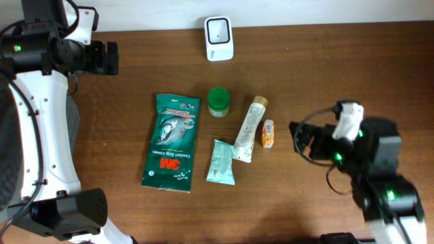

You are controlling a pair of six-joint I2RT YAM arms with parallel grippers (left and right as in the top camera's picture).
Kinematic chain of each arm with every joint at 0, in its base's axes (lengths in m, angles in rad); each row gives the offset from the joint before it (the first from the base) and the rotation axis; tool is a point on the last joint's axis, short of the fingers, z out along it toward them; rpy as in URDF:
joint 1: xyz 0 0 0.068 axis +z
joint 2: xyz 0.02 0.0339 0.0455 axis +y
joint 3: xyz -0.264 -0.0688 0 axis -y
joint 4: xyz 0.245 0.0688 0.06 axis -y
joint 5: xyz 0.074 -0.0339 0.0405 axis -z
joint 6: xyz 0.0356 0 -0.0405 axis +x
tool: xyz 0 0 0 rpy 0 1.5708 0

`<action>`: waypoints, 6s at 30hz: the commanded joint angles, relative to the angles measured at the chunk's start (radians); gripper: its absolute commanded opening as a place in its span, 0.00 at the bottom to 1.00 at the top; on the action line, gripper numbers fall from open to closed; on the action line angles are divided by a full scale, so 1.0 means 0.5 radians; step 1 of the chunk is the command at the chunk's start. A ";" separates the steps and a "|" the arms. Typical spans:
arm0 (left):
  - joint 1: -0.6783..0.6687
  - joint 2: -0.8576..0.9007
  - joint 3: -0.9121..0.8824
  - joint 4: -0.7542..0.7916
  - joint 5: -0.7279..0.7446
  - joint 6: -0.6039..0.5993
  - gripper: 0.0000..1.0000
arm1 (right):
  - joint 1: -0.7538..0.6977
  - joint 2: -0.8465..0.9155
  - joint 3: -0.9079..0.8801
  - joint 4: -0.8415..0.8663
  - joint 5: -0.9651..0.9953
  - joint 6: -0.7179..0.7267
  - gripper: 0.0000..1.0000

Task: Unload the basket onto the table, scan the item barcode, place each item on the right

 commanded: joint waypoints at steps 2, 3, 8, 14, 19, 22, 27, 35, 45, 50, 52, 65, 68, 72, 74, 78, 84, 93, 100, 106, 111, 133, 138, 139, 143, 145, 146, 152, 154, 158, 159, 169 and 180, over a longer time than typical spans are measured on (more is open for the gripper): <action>0.014 -0.011 0.007 0.003 0.021 0.038 0.99 | 0.006 0.515 0.056 0.157 -0.217 -0.038 0.93; 0.014 -0.011 0.007 0.003 0.021 0.038 0.99 | 0.041 0.676 0.056 0.247 -0.213 -0.052 0.90; 0.014 -0.011 0.007 0.003 0.021 0.038 0.99 | 0.168 1.488 0.056 0.571 -0.204 -0.021 0.69; 0.014 -0.011 0.007 0.003 0.021 0.038 0.99 | 0.288 1.595 0.132 0.481 0.096 0.032 0.04; 0.014 -0.011 0.007 0.003 0.021 0.038 0.99 | 0.538 1.483 0.589 -0.279 1.221 -0.014 0.04; 0.014 -0.011 0.007 0.003 0.021 0.038 0.99 | 0.779 1.700 0.589 -0.421 1.884 -0.014 0.08; 0.014 -0.011 0.007 0.003 0.021 0.038 0.99 | 0.740 1.769 0.800 -0.475 1.366 0.050 0.99; 0.014 -0.011 0.007 0.003 0.021 0.038 0.99 | 0.286 1.712 0.809 -0.867 0.999 0.192 0.70; 0.014 -0.011 0.007 0.003 0.021 0.038 0.99 | 0.487 2.208 0.681 -0.682 1.438 0.084 0.30; 0.014 -0.011 0.007 0.003 0.021 0.038 0.99 | 0.487 2.188 0.827 -0.831 1.241 0.061 0.04; 0.014 -0.011 0.007 0.003 0.021 0.038 0.99 | 0.474 2.020 1.015 -0.842 0.619 -0.221 0.04; 0.014 -0.011 0.007 0.003 0.021 0.038 0.99 | -0.120 2.197 0.592 -0.204 -0.556 -0.520 0.19; 0.014 -0.011 0.007 -0.003 0.021 0.038 0.99 | -0.213 2.197 0.639 -0.300 -0.484 -0.502 0.33; 0.014 -0.011 0.007 -0.004 0.021 0.038 0.99 | -0.381 2.191 0.858 -0.664 -0.353 -0.720 0.41; 0.014 -0.011 0.007 -0.005 0.021 0.038 0.99 | -0.419 2.191 0.950 -0.786 -0.205 -0.720 0.46; 0.014 -0.011 0.007 -0.005 0.021 0.038 0.99 | -0.443 2.090 1.523 -1.429 -0.214 -0.868 0.46; 0.014 -0.011 0.007 -0.005 0.021 0.038 0.99 | -0.443 1.353 1.274 -1.379 -0.105 -0.538 0.49; 0.014 -0.011 0.007 -0.005 0.021 0.038 0.99 | -0.231 1.780 0.303 -0.149 -0.119 -0.218 0.57; 0.014 -0.011 0.007 -0.005 0.021 0.038 0.99 | -0.231 1.936 0.303 -0.022 -0.053 -0.211 0.37; 0.014 -0.011 0.007 -0.005 0.021 0.038 0.99 | -0.233 1.930 0.626 -0.459 -0.052 -0.237 0.41; 0.014 -0.011 0.007 -0.005 0.021 0.038 0.99 | -0.233 1.936 0.511 -0.426 0.053 -0.227 0.40; 0.014 -0.011 0.007 -0.005 0.021 0.038 0.99 | -0.237 1.617 1.081 -1.059 -2.449 -1.208 0.04; 0.016 -0.011 0.007 -0.005 0.021 0.038 0.99 | -0.214 1.583 1.081 -1.086 -1.989 -1.167 0.04; 0.014 -0.011 0.007 -0.005 0.021 0.038 0.99 | -0.175 1.583 1.082 -1.006 -1.598 -0.927 0.04; 0.014 -0.011 0.007 -0.004 0.021 0.038 0.99 | 0.225 1.718 1.752 -1.042 -0.217 -0.294 0.04; 0.014 -0.011 0.007 -0.004 0.021 0.038 0.99 | 0.393 2.020 2.402 -1.275 0.166 -0.271 0.04; 0.014 -0.011 0.007 -0.004 0.021 0.038 0.99 | 0.454 2.234 2.763 -1.350 0.338 -0.275 0.04; 0.014 -0.011 0.007 -0.005 0.021 0.038 0.99 | 0.776 3.030 3.331 -0.319 1.563 -0.911 0.04; 0.014 -0.011 0.007 -0.005 0.021 0.038 0.99 | 0.819 3.257 3.330 0.278 1.666 -1.398 0.04; 0.014 -0.011 0.007 -0.005 0.021 0.038 0.99 | 0.831 3.565 3.326 0.599 1.677 -1.827 0.04; 0.014 -0.011 0.007 -0.005 0.021 0.038 0.99 | 0.832 3.607 3.306 0.599 1.724 -1.879 0.04; 0.014 -0.011 0.007 -0.005 0.021 0.038 0.99 | 0.847 3.568 3.275 0.515 1.742 -2.011 0.04; 0.014 -0.011 0.007 -0.004 0.021 0.038 0.99 | 0.505 2.223 3.278 -1.421 0.548 -0.436 0.04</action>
